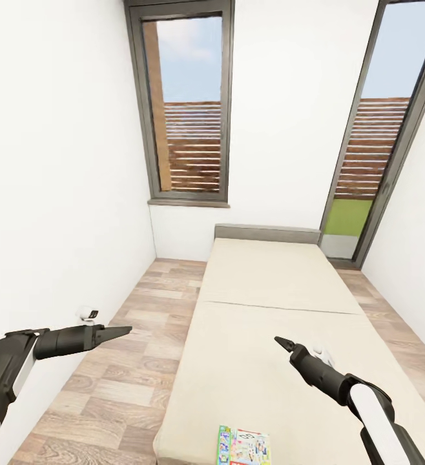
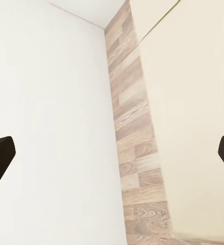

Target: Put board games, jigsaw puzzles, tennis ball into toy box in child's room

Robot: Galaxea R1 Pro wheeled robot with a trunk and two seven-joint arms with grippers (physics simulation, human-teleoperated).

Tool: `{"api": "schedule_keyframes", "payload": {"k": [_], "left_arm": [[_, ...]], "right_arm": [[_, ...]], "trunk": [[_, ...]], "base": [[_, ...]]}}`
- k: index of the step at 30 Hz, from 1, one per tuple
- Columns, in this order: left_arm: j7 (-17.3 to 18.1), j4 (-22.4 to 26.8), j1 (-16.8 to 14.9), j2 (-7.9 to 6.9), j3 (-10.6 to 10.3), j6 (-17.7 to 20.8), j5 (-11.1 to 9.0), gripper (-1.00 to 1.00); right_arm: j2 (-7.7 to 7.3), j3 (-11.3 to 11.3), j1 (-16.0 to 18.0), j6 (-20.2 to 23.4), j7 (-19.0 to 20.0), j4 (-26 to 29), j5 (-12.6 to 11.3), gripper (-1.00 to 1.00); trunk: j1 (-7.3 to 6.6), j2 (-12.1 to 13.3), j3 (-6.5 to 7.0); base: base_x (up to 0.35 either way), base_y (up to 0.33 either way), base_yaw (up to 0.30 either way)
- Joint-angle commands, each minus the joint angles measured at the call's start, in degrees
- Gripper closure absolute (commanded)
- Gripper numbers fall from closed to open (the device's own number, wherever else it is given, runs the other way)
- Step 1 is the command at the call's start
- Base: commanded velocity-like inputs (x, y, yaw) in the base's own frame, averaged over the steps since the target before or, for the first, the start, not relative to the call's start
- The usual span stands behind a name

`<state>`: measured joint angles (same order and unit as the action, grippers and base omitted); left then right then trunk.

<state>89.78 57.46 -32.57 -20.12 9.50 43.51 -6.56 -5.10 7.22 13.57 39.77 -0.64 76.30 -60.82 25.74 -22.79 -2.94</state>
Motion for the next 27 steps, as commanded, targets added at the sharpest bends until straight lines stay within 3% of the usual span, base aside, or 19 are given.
{"api": "schedule_keyframes", "payload": {"k": [1,10,27], "left_arm": [[0.2,0.0,-0.1,-0.01,0.0,0.6,0.0,-1.00],[0.2,0.0,-0.1,-0.02,0.0,0.6,0.1,-1.00],[0.2,0.0,-0.1,-0.02,0.0,0.6,0.0,-1.00]], "right_arm": [[0.00,0.1,0.1,0.3,-0.1,0.0,-0.2,-1.00],[0.00,0.1,0.1,0.3,-0.1,0.0,-0.2,-1.00],[0.00,0.1,0.1,0.3,-0.1,0.0,-0.2,-1.00]], "trunk": [[0.04,-0.1,-0.11],[0.04,-0.1,0.48],[0.04,-0.1,1.84]], "base": [[0.000,-0.190,-0.056],[0.000,-0.155,-0.130],[0.000,-0.012,-0.176]]}}
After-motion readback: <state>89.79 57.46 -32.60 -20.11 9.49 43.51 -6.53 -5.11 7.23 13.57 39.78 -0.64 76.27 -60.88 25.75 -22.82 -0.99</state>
